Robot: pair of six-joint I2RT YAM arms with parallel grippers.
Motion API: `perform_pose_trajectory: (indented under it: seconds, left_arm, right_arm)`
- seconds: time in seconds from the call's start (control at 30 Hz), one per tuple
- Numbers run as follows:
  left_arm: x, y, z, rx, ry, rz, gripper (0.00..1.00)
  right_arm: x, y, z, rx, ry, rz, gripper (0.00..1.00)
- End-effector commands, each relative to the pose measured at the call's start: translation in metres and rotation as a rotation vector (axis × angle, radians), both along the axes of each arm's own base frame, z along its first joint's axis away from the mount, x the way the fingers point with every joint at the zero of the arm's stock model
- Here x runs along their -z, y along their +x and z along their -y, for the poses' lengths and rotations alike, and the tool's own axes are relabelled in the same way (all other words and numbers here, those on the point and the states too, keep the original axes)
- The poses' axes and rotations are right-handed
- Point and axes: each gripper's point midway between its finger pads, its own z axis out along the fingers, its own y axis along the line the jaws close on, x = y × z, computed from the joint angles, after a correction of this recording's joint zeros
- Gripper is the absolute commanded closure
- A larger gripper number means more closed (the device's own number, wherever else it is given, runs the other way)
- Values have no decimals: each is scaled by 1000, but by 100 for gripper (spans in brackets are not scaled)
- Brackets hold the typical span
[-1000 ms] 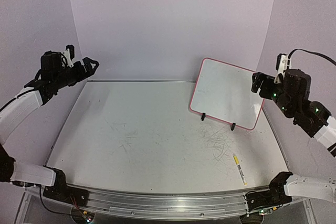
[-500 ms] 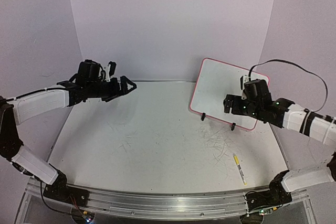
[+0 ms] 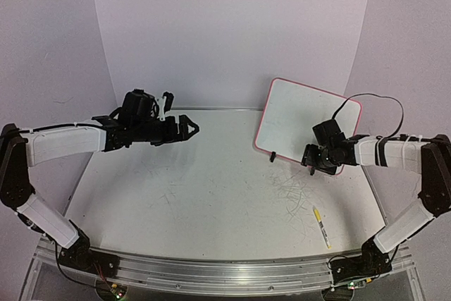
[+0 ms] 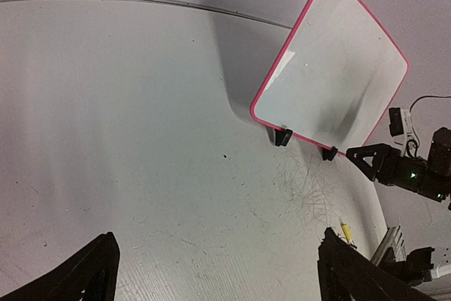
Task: Write a sentence on the whiteboard
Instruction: Move the whiteboard to the center of the board.
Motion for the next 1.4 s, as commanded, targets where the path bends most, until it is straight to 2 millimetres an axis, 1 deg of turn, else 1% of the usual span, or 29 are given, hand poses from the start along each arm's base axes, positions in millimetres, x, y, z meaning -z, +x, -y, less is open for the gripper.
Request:
perform_pose_trajectory:
  seconds: [0.0,0.13,0.2,0.3,0.37,0.53,0.6,0.77,0.87,0.93,1.07,1.23,1.37]
  left_arm:
    - [-27,-1,-4,-18,-49,74,0]
    - [-26,-4,-8,-25,-49,78,0]
    - [-26,-5,-8,-25,-47,82,1]
    - [-24,-6,-8,-20,-45,79,1]
    - [-23,-7,-8,-15,-46,77,0]
    - [-20,-10,-12,-20,-39,80,1]
    - [-19,-11,-13,-21,-36,78,0]
    - [-14,-18,-22,-52,-44,62,1]
    - [-14,-24,-27,-61,-52,60,1]
    - [-17,-26,-30,-67,-58,65,1]
    - [-23,-29,-33,-73,-69,76,1]
    - [-29,-27,-31,-65,-71,91,1]
    - [-32,-24,-28,-57,-66,104,0]
  right_arm:
    - [16,2,-3,28,29,-11,33]
    - [33,0,7,86,-6,-26,33]
    - [37,2,14,116,-36,-17,33]
    - [39,8,21,140,-88,-1,39]
    - [40,11,25,150,-113,8,41]
    - [47,20,21,141,-115,14,52]
    - [52,24,17,131,-112,7,56]
    - [57,31,18,146,-128,16,57]
    - [59,37,17,146,-133,25,62]
    - [59,39,17,146,-140,30,68]
    - [58,41,16,133,-143,37,76]
    - [58,39,14,83,-157,32,85]
    - [53,39,2,8,-128,61,94]
